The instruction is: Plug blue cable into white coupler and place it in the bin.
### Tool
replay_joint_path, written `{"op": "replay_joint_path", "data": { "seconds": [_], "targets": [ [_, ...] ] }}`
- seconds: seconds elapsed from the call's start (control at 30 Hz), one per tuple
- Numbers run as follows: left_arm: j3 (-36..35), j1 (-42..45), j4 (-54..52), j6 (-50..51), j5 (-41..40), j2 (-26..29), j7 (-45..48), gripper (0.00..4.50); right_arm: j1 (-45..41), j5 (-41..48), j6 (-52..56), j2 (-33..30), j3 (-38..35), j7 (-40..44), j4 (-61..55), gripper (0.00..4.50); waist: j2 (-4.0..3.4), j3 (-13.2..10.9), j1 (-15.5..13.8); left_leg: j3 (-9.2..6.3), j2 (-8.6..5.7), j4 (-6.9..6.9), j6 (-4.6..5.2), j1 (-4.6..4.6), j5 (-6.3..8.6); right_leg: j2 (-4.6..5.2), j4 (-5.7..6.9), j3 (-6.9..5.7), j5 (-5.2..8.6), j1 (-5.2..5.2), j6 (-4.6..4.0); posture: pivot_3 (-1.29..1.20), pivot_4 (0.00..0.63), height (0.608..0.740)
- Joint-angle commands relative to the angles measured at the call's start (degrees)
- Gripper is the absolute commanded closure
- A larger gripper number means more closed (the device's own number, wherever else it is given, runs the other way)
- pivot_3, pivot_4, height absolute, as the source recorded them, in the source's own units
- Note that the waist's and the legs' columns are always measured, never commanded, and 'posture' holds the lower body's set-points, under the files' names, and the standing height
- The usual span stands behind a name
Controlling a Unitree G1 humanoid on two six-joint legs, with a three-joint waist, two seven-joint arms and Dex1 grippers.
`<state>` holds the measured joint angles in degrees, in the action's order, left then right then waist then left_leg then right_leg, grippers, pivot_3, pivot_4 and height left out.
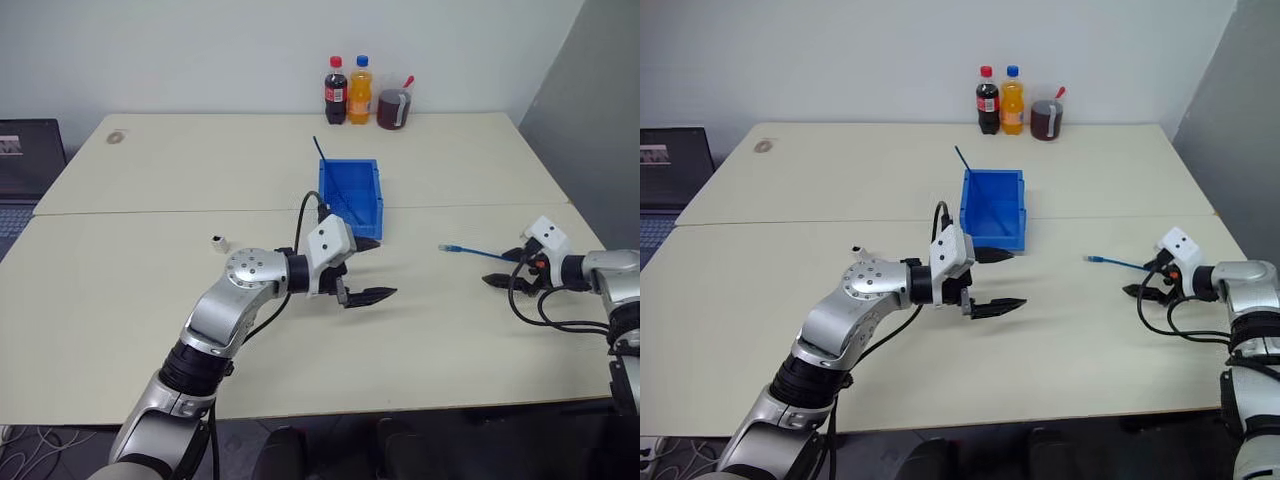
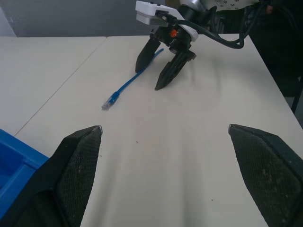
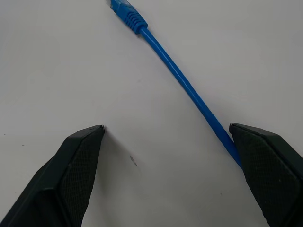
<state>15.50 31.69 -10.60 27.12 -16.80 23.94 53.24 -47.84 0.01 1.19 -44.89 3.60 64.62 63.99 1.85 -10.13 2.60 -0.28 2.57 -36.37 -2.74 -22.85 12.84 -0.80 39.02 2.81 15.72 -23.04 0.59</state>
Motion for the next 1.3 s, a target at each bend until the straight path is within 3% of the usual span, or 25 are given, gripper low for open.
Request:
{"op": "replay_joint_path", "data": {
  "seconds": [0.03,0.67,0.77,1.3],
  "targets": [
    [-0.73,0.6,-2.69,0.56,-0.77,0.08,-0.34,0.0,-2.39,-2.23,-2.07,0.28,-0.04,-3.12,3.55,0.01,0.0,0.0,0.15,0.02,0.0,-0.01,-0.01,0.0,0.0,0.0,0.01,0.03,-0.02,0.0,0.02,0.0,0.15,0.74],
    [-2.38,-0.75,-5.41,3.45,-1.92,0.97,-1.72,0.0,-10.65,-5.97,-1.64,8.33,1.34,2.81,9.82,0.01,-0.01,0.0,0.65,0.37,0.0,-0.07,-0.01,0.01,0.0,-0.02,0.01,0.72,-0.12,-0.12,0.12,0.0,0.15,0.74],
    [-2.91,-2.46,-7.29,4.52,-2.31,1.85,-2.56,0.0,-10.67,-6.61,-0.59,8.64,1.37,3.4,10.3,0.54,-0.02,0.0,0.68,0.4,0.0,-0.07,-0.01,0.02,0.0,-0.02,0.01,0.76,-0.12,-0.12,0.13,0.0,0.15,0.74],
    [-3.0,-2.38,-7.61,5.24,-2.17,1.81,-3.92,0.0,-10.89,-7.94,-1.1,9.07,1.66,2.89,10.51,4.33,-0.02,0.0,0.66,0.39,0.0,-0.07,-0.01,0.03,0.0,-0.02,0.02,0.76,-0.13,-0.11,0.14,0.0,0.15,0.74]
  ]
}}
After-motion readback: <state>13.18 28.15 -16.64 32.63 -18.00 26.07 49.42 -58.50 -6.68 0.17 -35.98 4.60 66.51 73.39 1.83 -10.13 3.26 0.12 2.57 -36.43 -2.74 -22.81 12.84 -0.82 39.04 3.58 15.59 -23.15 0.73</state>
